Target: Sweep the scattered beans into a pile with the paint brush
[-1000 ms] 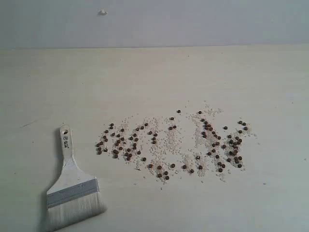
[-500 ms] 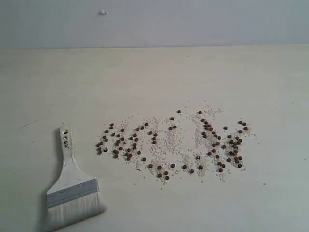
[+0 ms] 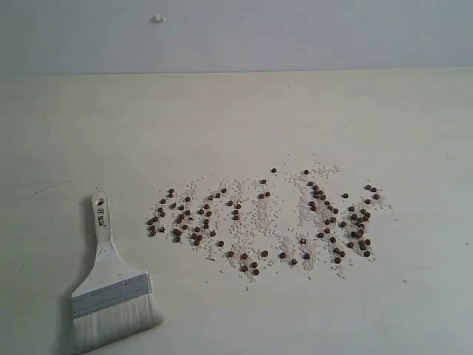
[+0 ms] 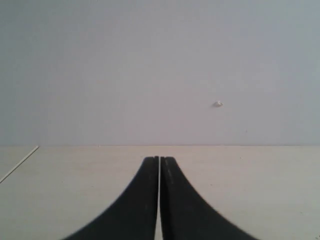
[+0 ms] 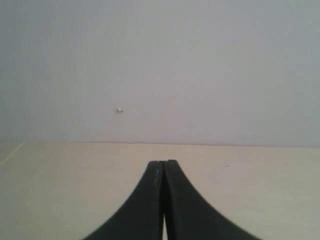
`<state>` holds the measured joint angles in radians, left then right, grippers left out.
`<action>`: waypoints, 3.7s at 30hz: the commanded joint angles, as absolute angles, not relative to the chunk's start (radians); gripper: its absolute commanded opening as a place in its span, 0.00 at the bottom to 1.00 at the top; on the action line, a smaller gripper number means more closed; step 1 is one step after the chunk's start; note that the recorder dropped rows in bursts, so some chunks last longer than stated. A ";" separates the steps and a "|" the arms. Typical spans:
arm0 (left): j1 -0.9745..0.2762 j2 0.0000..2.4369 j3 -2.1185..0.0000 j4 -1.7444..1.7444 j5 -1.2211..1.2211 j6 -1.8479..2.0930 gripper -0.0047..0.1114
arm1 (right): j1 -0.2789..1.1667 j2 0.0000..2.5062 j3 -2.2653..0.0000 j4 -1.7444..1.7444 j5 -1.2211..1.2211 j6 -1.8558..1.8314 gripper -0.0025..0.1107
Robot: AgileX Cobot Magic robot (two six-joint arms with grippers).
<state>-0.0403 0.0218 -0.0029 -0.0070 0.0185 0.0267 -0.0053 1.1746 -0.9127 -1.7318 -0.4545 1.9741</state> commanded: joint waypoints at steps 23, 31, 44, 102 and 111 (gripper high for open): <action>-0.040 0.024 0.000 -0.009 0.019 0.028 0.07 | -0.006 1.571 -1.220 -0.505 0.992 0.187 0.02; -0.040 0.024 0.000 -0.009 0.019 0.028 0.07 | 0.201 1.600 -1.122 0.225 0.900 -0.012 0.02; -0.040 0.024 0.000 -0.009 0.019 0.028 0.07 | 0.592 1.742 -1.124 0.376 0.724 -0.046 0.02; -0.040 0.024 0.000 -0.009 0.019 0.026 0.07 | 0.954 2.353 -2.014 0.074 1.007 0.341 0.52; -0.040 0.024 0.000 -0.009 0.019 0.026 0.07 | 0.963 2.451 -2.098 0.066 1.054 0.372 0.54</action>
<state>-0.0403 0.0218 -0.0029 -0.0070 0.0232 0.0267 0.9614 2.4362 -2.0785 0.0698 1.0468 0.3652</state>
